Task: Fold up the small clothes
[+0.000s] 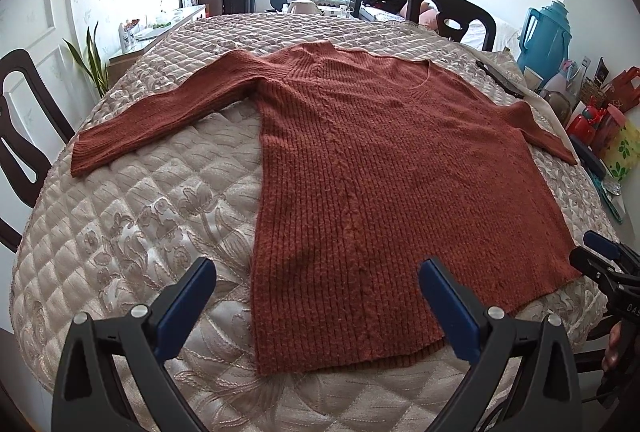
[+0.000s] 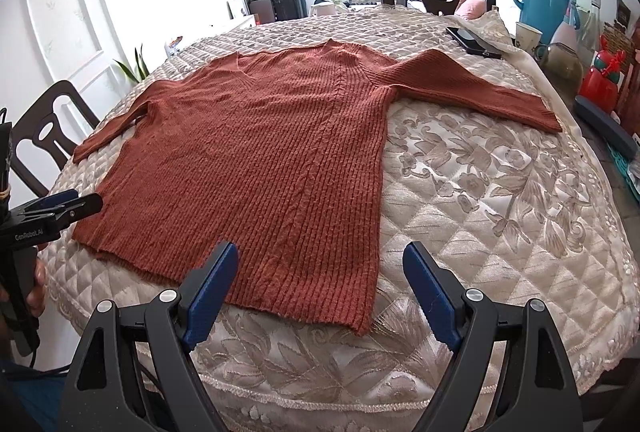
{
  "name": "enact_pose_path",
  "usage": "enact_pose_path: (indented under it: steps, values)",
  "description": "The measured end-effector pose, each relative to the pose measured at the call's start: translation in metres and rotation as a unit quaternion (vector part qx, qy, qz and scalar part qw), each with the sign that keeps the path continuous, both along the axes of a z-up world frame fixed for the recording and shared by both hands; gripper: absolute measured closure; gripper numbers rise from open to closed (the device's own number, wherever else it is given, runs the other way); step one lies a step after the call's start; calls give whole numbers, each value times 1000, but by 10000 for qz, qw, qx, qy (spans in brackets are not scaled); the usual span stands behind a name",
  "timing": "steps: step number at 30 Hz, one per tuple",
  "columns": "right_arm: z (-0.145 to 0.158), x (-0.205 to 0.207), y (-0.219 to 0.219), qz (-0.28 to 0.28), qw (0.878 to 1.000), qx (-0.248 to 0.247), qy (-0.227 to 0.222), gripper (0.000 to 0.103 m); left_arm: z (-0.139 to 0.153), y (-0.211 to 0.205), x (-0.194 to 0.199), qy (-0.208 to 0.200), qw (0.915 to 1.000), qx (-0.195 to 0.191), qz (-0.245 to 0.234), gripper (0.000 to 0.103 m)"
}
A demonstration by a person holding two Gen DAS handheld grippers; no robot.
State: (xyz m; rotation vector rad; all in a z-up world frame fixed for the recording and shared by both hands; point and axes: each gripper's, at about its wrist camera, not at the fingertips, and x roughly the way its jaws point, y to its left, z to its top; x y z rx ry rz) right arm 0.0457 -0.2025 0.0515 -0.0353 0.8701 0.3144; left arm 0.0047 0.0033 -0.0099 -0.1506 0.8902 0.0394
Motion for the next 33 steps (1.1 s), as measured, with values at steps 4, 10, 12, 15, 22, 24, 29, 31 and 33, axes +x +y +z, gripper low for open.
enact_pose_path:
  steps: [4, 10, 12, 15, 22, 24, 29, 31, 33]
  values:
    - [0, -1, 0, 18, 10000, -5, -9, 18, 0, -1, -1, 29, 10000, -7, -6, 0]
    - [0, -1, 1, 24, 10000, -17, -12, 18, 0, -2, -2, 58, 10000, -24, 0, 0]
    - [0, -1, 1, 26, 10000, -21, -15, 18, 0, -2, -2, 52, 10000, -15, 2, 0]
    - [1, -2, 1, 23, 10000, -28, -15, 18, 0, -1, -3, 70, 10000, -45, 6, 0]
    - [2, -3, 2, 41, 10000, -33, -17, 18, 2, -4, -5, 71, 10000, -45, -20, 0]
    - [2, -3, 2, 39, 10000, -35, -21, 18, 2, -4, -5, 66, 10000, -27, -10, 0]
    - [1, -2, 2, 52, 10000, -56, -17, 18, 1, -4, -4, 104, 9999, -55, 13, 0]
    - [1, -2, 2, 67, 10000, -55, -18, 18, 1, -4, -4, 112, 9999, -62, 8, 0]
    - [1, -3, 3, 68, 10000, -63, -15, 18, 1, -4, -4, 108, 9999, -57, 8, 0]
